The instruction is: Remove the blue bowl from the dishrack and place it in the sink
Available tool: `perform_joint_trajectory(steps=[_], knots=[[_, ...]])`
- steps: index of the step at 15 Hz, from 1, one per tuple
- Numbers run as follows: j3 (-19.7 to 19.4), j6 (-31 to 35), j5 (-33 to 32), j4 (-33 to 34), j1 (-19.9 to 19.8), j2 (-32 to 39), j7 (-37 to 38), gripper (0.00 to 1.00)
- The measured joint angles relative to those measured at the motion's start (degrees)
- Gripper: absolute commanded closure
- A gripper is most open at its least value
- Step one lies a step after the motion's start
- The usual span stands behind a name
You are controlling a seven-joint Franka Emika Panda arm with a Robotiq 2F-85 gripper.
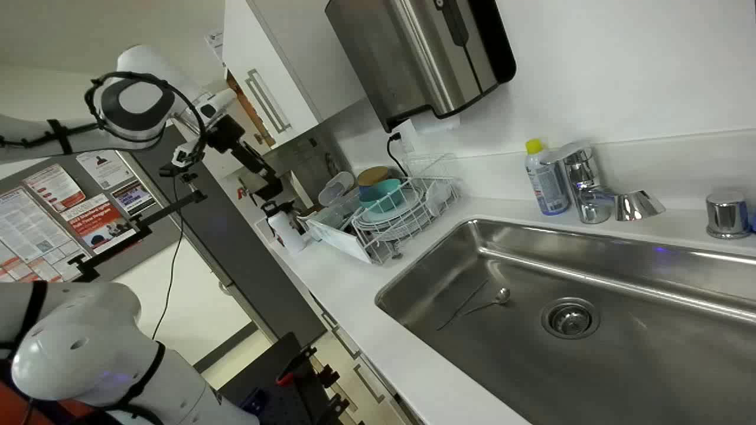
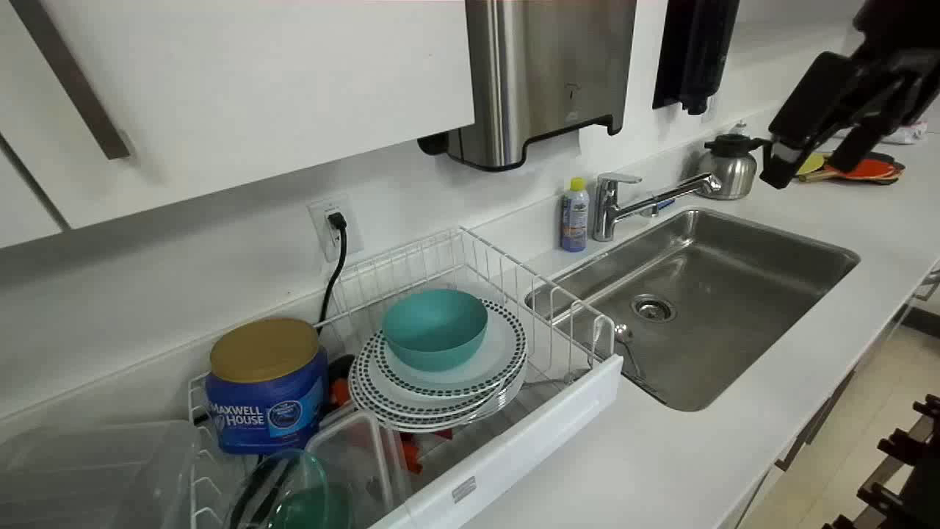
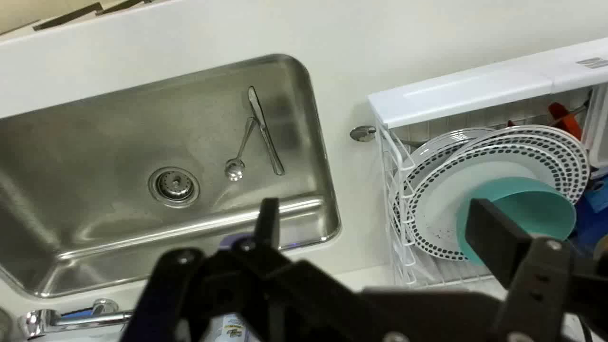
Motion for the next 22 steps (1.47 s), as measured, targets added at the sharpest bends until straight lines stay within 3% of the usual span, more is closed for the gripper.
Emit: perform_joint_trajectory(steps=[11, 17, 22], knots=[[0.51, 1.37, -0.25, 0.18, 0.32, 0.95, -0.20, 0.00], [4.15, 17.17, -0.25, 0.75, 1.47, 10.33, -0.20, 0.00], [4.83, 32.27, -0.49, 0.92, 2.54, 20.93, -0.20, 0.00]])
